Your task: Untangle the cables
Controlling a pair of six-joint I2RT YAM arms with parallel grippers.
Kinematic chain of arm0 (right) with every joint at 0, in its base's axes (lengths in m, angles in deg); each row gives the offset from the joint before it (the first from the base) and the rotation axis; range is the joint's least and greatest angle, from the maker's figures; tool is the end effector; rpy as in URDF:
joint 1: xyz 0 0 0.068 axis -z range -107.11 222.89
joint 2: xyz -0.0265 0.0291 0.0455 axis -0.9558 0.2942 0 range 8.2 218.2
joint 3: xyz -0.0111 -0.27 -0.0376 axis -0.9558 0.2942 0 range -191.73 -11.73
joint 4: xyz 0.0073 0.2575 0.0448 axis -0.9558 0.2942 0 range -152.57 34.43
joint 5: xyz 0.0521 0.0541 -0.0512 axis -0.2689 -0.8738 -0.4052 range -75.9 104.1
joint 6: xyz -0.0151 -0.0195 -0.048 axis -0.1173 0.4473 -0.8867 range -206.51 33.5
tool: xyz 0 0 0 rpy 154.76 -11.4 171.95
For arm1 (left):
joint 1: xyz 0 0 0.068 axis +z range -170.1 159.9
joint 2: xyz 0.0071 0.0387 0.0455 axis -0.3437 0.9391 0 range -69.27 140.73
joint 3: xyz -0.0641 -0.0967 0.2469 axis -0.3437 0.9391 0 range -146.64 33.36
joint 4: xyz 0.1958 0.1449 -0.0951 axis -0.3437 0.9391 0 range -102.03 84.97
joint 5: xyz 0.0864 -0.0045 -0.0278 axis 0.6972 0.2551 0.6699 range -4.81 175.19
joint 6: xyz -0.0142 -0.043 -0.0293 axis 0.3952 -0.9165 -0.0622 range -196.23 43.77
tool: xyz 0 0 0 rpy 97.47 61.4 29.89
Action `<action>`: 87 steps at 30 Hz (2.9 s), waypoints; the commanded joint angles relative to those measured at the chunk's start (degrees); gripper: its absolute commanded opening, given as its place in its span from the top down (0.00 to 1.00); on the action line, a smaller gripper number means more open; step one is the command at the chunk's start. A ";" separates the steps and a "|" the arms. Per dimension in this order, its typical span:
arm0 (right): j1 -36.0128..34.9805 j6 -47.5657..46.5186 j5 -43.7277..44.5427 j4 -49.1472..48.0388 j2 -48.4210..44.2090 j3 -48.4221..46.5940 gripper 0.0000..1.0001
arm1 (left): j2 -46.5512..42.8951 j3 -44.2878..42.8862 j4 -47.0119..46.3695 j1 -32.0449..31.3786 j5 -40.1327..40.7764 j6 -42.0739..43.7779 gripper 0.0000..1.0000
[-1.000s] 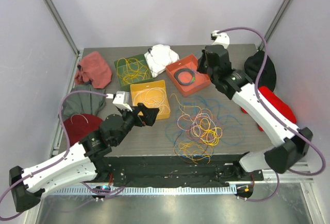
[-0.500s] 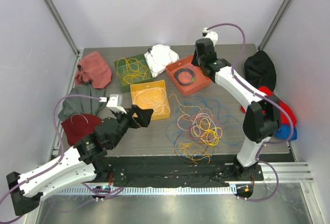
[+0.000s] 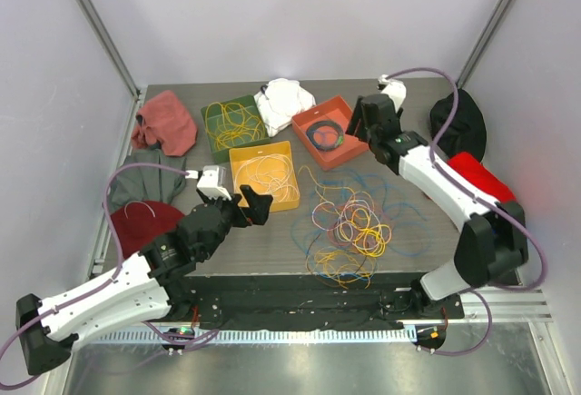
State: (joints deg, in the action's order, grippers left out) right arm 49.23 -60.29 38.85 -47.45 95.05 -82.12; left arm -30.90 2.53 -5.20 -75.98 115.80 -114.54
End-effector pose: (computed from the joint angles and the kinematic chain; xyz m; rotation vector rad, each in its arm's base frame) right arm 0.3248 0.1260 0.3095 0.2973 2.0457 0.0755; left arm 0.1076 -0.1266 0.2787 -0.1027 1.8367 -0.6878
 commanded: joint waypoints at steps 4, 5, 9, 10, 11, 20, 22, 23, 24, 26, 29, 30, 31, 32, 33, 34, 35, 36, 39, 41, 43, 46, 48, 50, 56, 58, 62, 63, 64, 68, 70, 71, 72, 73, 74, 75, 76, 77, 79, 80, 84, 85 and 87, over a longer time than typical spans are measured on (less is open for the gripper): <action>2.74 4.71 3.81 0.00 -7.92 15.35 0.32 | 1.09 -0.99 -1.12 -0.11 -0.20 -3.27 0.00; 3.18 5.85 3.55 0.00 -8.97 18.07 0.33 | 1.53 -0.99 -1.20 -0.02 -0.55 -3.44 0.00; 4.50 8.49 2.23 0.09 -10.12 22.92 0.34 | 3.20 -1.34 -1.56 -0.02 -2.31 -4.06 0.00; 4.59 9.11 2.23 0.44 -10.47 23.63 0.34 | 3.38 -1.34 -1.73 -0.02 -2.83 -4.32 0.00; 4.67 10.25 2.49 0.70 -10.82 24.85 0.34 | 3.73 -1.43 -1.65 -0.02 -3.10 -4.50 0.00; 5.91 15.97 0.91 3.26 -13.64 31.44 0.35 | 5.31 -0.55 -3.05 -0.02 -4.95 -5.90 0.00; 5.91 16.58 0.21 2.90 -12.76 31.98 0.35 | 5.57 -0.20 -3.40 -0.11 -5.21 -5.99 0.00; 5.99 16.59 -0.05 2.82 -12.32 32.24 0.35 | 5.58 -0.20 -3.84 -0.02 -5.47 -5.99 0.00; 5.99 16.85 -0.40 2.38 -11.36 32.25 0.35 | 5.75 -0.20 -3.84 -0.02 -5.56 -5.99 0.00; 5.91 16.94 -0.23 1.50 -10.30 32.51 0.34 | 5.84 -0.20 -3.67 -0.11 -5.65 -5.99 0.00; 6.61 16.76 0.56 -1.22 -7.94 32.60 0.34 | 5.31 0.15 -3.75 -0.11 -5.65 -6.08 0.00; 7.13 16.76 0.56 -2.79 -7.31 32.60 0.35 | 5.14 0.16 -3.75 -0.02 -5.39 -6.17 0.00; 7.40 16.85 0.73 -3.68 -6.61 32.60 0.34 | 5.05 0.33 -3.75 -0.02 -5.30 -6.08 0.00; 7.49 16.85 0.74 -4.73 -5.82 32.77 0.35 | 4.79 0.42 -3.75 -0.02 -5.21 -6.08 0.00; 7.58 16.85 0.74 -5.53 -5.20 32.77 0.35 | 4.70 0.59 -3.75 -0.02 -5.04 -5.99 0.00; 7.92 16.85 0.82 -7.10 -4.68 32.60 0.37 | 4.70 0.51 -3.67 -0.02 -4.77 -5.99 0.00; 8.01 16.67 0.91 -7.72 -4.06 32.34 0.38 | 4.61 0.42 -3.67 -0.11 -4.68 -5.82 0.00; 8.19 16.59 0.82 -8.51 -2.58 32.16 0.41 | 4.70 0.42 -3.58 -0.11 -4.51 -5.73 0.00; 8.89 16.32 0.82 -10.18 -0.72 31.54 0.61 | 5.14 0.16 -3.40 -0.11 -4.16 -5.38 0.00; 9.16 15.97 1.17 -11.59 -0.80 32.24 0.74 | 5.49 -0.02 -3.49 -0.02 -3.98 -5.20 0.00; 9.25 15.36 1.52 -12.74 -1.59 32.60 0.91 | 6.01 -0.19 -3.49 -0.02 -3.98 -5.11 0.00; 9.25 13.95 2.49 -12.92 -4.91 32.51 0.99 | 6.45 -0.20 -3.58 -0.02 -4.15 -5.11 0.00; 9.25 13.07 2.84 -12.39 -8.35 32.33 0.99 | 6.72 -0.28 -3.67 -0.02 -4.33 -5.03 0.00; 9.16 11.85 3.46 -11.86 -13.97 31.20 0.99 | 6.98 -0.37 -3.93 -0.02 -4.59 -5.11 0.00; 9.25 8.50 3.99 -6.15 -24.86 23.82 0.99 | 7.42 -0.64 -4.46 -0.02 -5.21 -5.38 0.00; 9.25 8.15 2.42 -4.92 -26.29 20.41 0.99 | 7.68 -0.64 -4.72 -0.11 -5.39 -5.64 0.00; 9.25 6.92 -1.10 -2.46 -25.86 11.79 0.99 | 8.21 -0.64 -5.25 -0.02 -5.74 -5.73 0.00; 9.33 6.48 -2.33 -1.59 -24.03 10.20 0.99 | 8.39 -0.81 -5.34 -0.02 -5.82 -5.82 0.00; 9.16 6.13 -2.60 0.25 -22.88 6.36 0.99 | 8.56 -0.72 -5.34 -0.11 -6.09 -5.90 0.00; 9.25 6.82 0.02 4.04 -18.74 7.27 0.47 | 8.48 -0.64 -5.34 -0.11 -6.35 -6.43 0.00; 9.68 9.54 -0.05 3.96 -17.16 12.09 0.41 | 8.30 -0.29 -5.42 -0.02 -6.44 -6.69 0.00; 10.29 10.69 -0.75 3.26 -16.72 13.77 0.37 | 8.21 -0.20 -5.34 -0.02 -6.61 -6.70 0.00; 10.47 12.18 -1.37 2.39 -16.28 15.62 0.37 | 7.95 -0.11 -5.34 -0.02 -6.70 -6.70 0.00; 10.56 12.89 -1.81 1.51 -15.32 18.94 0.36 | 7.86 0.15 -5.25 -0.02 -6.79 -6.70 0.00; 10.65 13.42 -2.25 -0.33 -14.78 20.45 0.35 | 7.60 0.33 -5.16 -0.02 -6.79 -6.78 0.00; 10.65 14.38 -3.30 -1.13 -14.26 22.64 0.35 | 7.07 0.42 -5.07 -0.02 -6.88 -6.78 0.00; 10.57 14.47 -3.66 -2.01 -13.38 23.62 0.35 | 6.90 0.85 -5.07 -0.02 -6.79 -6.87 0.00; 10.56 14.91 -4.01 -3.58 -12.76 24.42 0.34 | 6.63 0.95 -4.90 -0.02 -6.71 -6.96 0.00; 10.57 14.83 -4.01 -4.65 -10.92 25.83 0.34 | 6.11 1.21 -4.81 -0.02 -6.79 -7.05 0.00; 10.65 14.83 -3.92 -5.70 -10.30 26.18 0.34 | 5.93 1.47 -4.72 -0.11 -6.79 -7.22 0.00; 10.65 14.21 -3.57 -7.29 -6.17 27.14 0.34 | 5.58 2.00 -4.72 -0.11 -6.88 -7.57 0.00; 10.65 14.30 -3.48 -7.99 -5.56 27.24 0.34 | 5.40 2.09 -4.72 -0.02 -6.88 -7.57 0.00; 10.65 14.30 -3.40 -8.78 -3.54 27.93 0.34 | 5.40 2.18 -4.72 -0.11 -6.71 -7.57 0.00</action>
State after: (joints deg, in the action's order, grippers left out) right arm 59.68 -46.89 34.88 -51.34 88.99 -54.77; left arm -24.51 4.32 -7.96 -75.98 108.94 -121.29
